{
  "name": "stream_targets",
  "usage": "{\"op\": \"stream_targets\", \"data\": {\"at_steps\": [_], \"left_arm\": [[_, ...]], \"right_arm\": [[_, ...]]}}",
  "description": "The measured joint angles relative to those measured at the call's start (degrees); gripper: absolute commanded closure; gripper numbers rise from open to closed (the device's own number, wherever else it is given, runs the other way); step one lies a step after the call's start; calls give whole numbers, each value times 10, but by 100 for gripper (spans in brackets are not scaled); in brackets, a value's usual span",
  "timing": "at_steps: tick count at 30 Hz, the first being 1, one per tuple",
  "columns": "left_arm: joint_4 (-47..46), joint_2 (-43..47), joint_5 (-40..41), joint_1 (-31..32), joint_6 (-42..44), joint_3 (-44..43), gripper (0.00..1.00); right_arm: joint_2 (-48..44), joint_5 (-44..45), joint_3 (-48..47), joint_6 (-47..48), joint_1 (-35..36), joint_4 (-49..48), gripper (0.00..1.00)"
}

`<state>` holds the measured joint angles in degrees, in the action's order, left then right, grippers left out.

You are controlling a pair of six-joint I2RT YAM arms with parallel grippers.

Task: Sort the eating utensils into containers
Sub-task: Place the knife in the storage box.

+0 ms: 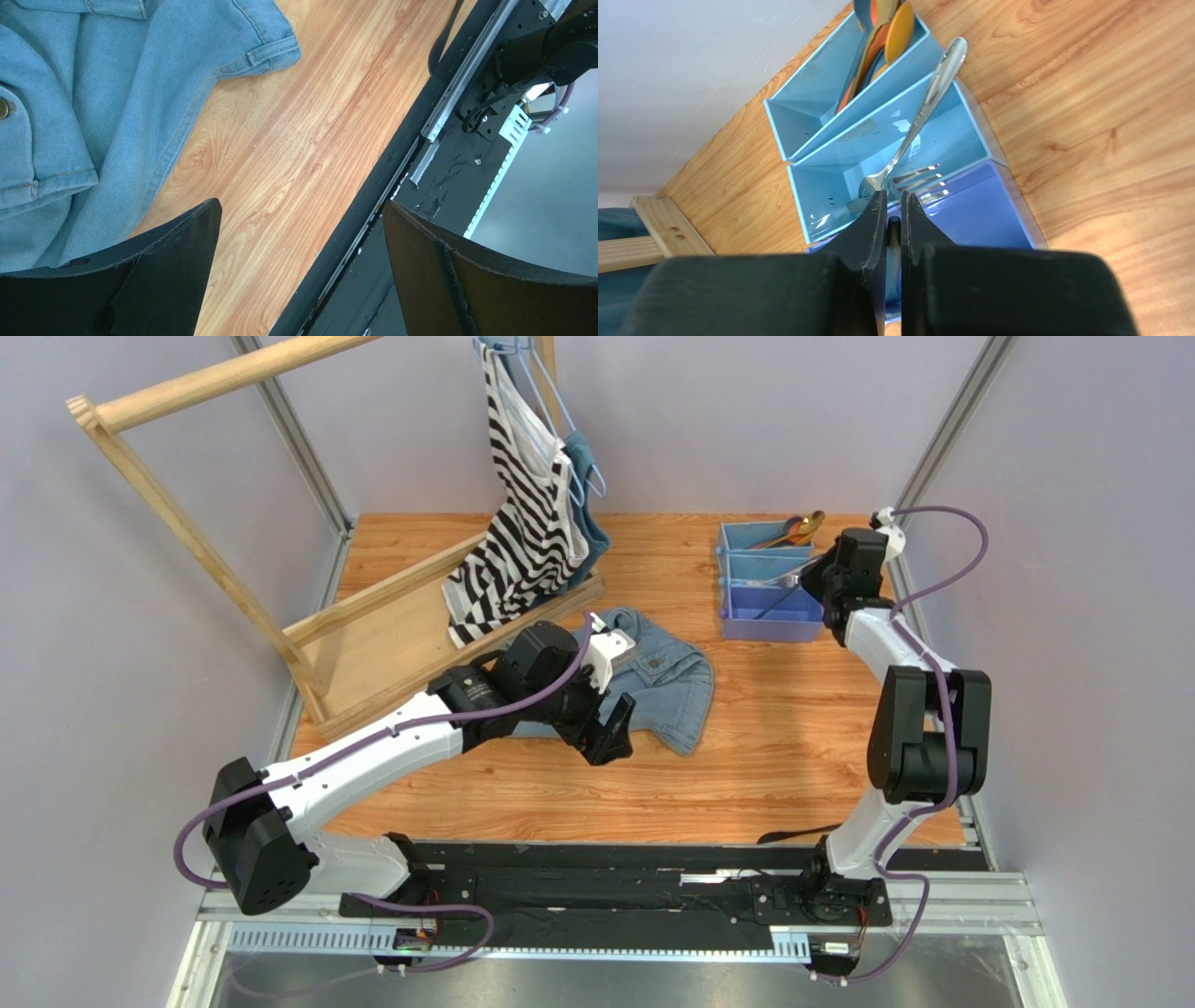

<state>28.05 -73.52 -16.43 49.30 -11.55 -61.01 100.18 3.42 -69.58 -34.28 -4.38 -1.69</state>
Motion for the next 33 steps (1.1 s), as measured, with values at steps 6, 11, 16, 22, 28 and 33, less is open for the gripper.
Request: {"op": "stream_targets", "data": {"at_steps": [6,11,16,22,28,33], "left_arm": [[0,0,0,0,0,0,7],[0,0,0,0,1,0,7],[0,0,0,0,1,0,7],[0,0,0,0,1,0,7],[0,0,0,0,2,0,7],[0,0,0,0,2,0,7]], "right_arm": [[-37,39,76,-17,9,-52,100],[-53,62,114,-39,10,-76,89],[-54,73,116,-49,10,-74,66],[-66,90,119,-54,10,-49,46],[-96,97,119,-51,9,-39,43],[-132,96,121,-51,8,-34,43]]}}
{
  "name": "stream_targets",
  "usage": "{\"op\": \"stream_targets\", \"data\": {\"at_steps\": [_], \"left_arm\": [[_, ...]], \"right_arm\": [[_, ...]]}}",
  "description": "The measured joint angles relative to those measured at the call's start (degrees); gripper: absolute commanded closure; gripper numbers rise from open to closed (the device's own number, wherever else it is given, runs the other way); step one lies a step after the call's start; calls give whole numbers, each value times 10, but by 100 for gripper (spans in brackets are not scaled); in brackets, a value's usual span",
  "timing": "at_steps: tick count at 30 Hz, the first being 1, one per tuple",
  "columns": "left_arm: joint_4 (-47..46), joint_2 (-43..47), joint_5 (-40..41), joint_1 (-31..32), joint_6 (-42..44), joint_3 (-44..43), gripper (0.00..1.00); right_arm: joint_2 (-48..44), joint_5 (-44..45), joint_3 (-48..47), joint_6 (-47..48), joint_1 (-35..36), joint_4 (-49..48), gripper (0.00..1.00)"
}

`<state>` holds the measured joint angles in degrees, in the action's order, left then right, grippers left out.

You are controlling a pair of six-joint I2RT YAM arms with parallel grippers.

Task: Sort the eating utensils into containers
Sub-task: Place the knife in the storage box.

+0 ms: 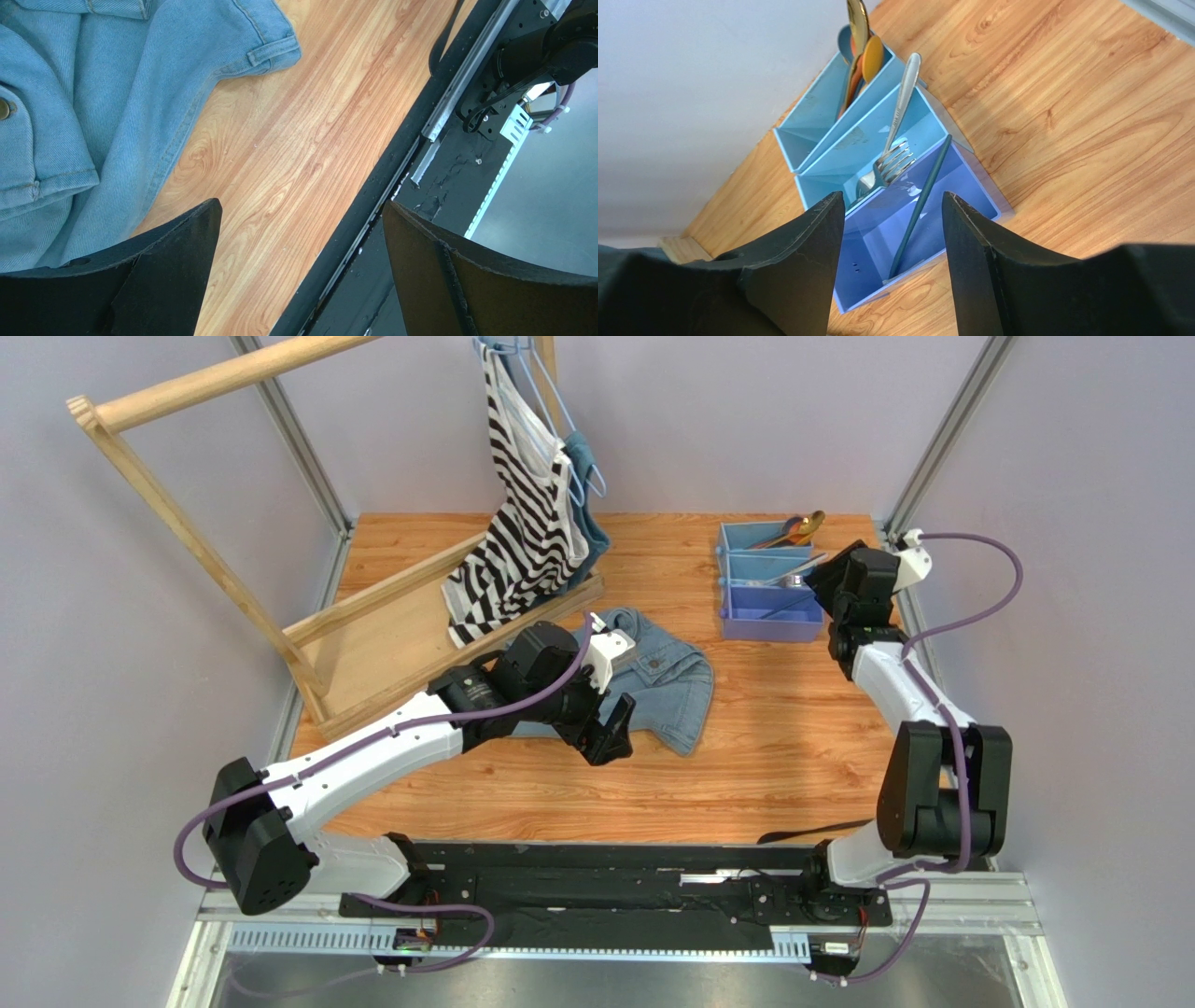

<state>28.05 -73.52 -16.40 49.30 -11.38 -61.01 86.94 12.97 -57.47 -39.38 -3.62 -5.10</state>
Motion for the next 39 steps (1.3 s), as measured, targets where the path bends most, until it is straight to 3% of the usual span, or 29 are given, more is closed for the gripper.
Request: {"op": "stream_targets", "data": {"at_steps": [13,21,31,39], "left_arm": [[0,-16,-2,0,2,-6,7],[-9,-82,-16,3,1,-55,2],[-30,-231,49,115,16,-174,2],[-101,-296,122,204,35,-184,4]], "right_arm": [[-189,-53,105,-12,-2,8,34],[-331,-97,198,-18,-2,45,25],[-496,-141,249,-24,-2,147,21],[-509,-162,253,-33,-2,196,22]]}}
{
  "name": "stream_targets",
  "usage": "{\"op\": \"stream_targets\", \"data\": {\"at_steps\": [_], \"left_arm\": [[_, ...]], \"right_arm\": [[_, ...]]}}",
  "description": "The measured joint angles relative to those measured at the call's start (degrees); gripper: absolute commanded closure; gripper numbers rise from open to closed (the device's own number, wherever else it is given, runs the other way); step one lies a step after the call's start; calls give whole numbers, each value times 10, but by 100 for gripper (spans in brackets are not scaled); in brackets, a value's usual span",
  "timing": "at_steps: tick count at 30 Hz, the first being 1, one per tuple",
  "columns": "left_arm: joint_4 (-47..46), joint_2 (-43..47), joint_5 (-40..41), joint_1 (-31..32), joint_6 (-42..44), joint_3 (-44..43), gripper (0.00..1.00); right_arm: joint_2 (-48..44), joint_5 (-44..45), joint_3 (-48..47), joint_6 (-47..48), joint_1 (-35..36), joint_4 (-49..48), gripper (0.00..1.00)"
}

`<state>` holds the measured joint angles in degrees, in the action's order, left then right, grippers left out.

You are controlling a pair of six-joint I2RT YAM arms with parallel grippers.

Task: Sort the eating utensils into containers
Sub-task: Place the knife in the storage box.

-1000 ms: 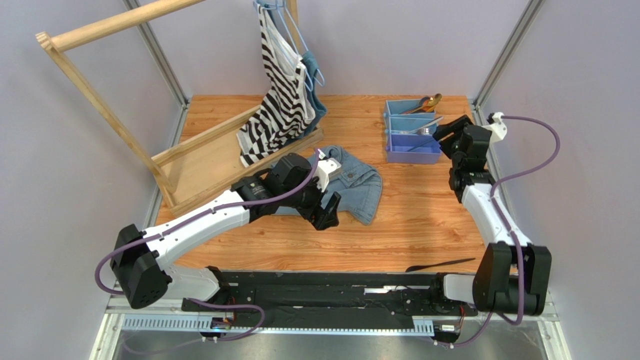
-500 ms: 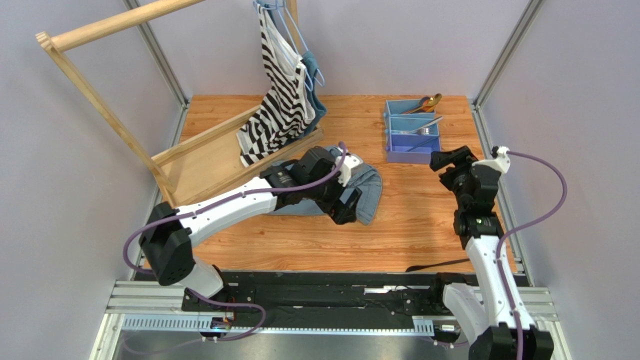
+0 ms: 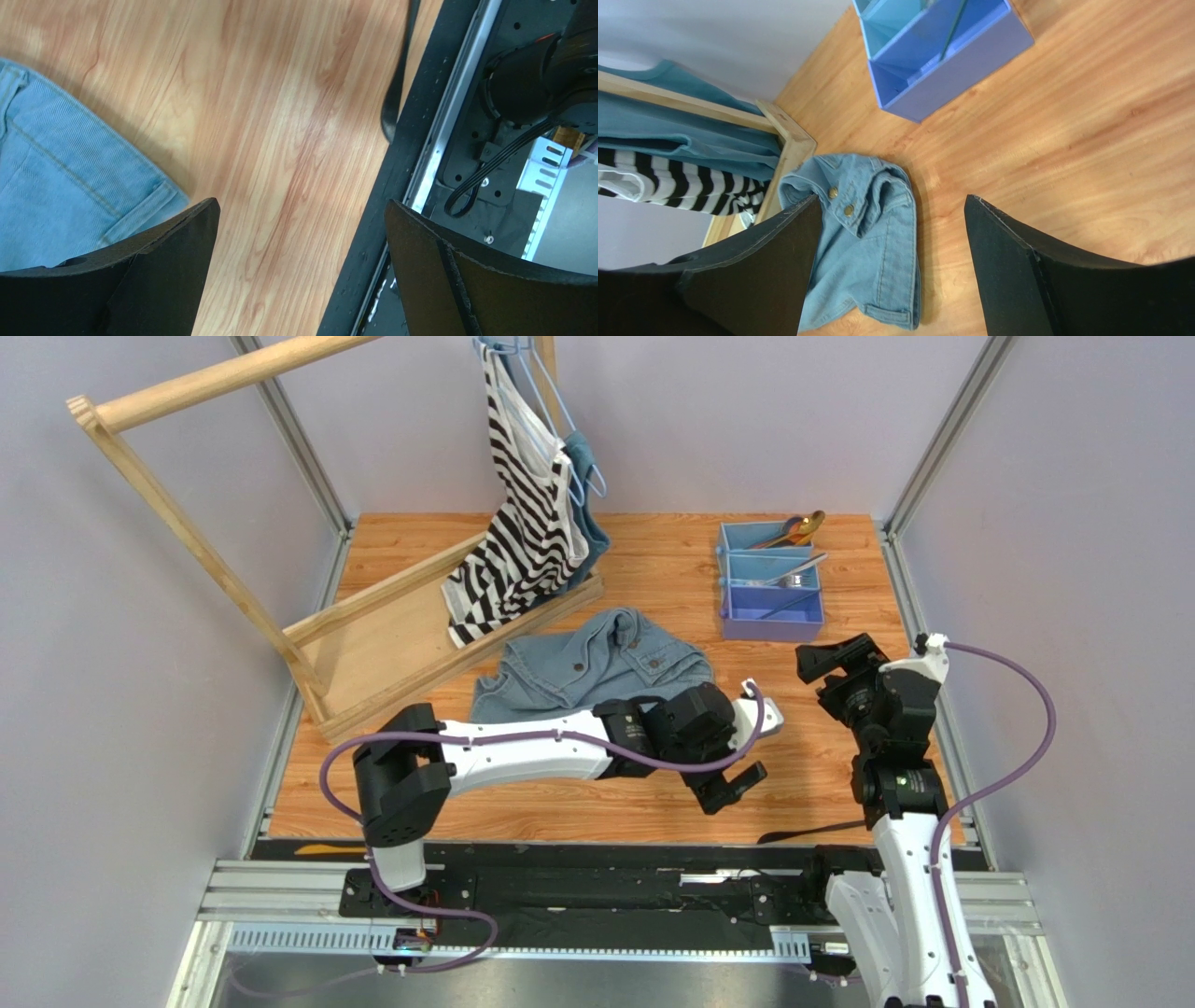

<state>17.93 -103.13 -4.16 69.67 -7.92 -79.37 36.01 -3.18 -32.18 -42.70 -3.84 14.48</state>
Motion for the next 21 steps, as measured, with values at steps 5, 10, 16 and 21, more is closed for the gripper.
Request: {"op": "stream_targets", "data": {"at_steps": [5,10,16,21], "left_arm": [[-60,-17,33,28,6,4,8],[-114,-66,51,39,4,0,10],[-132,-150,64,55,4,-37,11],[-141,-192,71,85,5,-71,11]], "right_arm": [[24,-13,-21,-3,-5,51,22],[16,-30,-74,-10,-17,94,22],[-10,-40,-118,-24,-35,115,23],[6,-56,-136,-31,-40,122,23]]}}
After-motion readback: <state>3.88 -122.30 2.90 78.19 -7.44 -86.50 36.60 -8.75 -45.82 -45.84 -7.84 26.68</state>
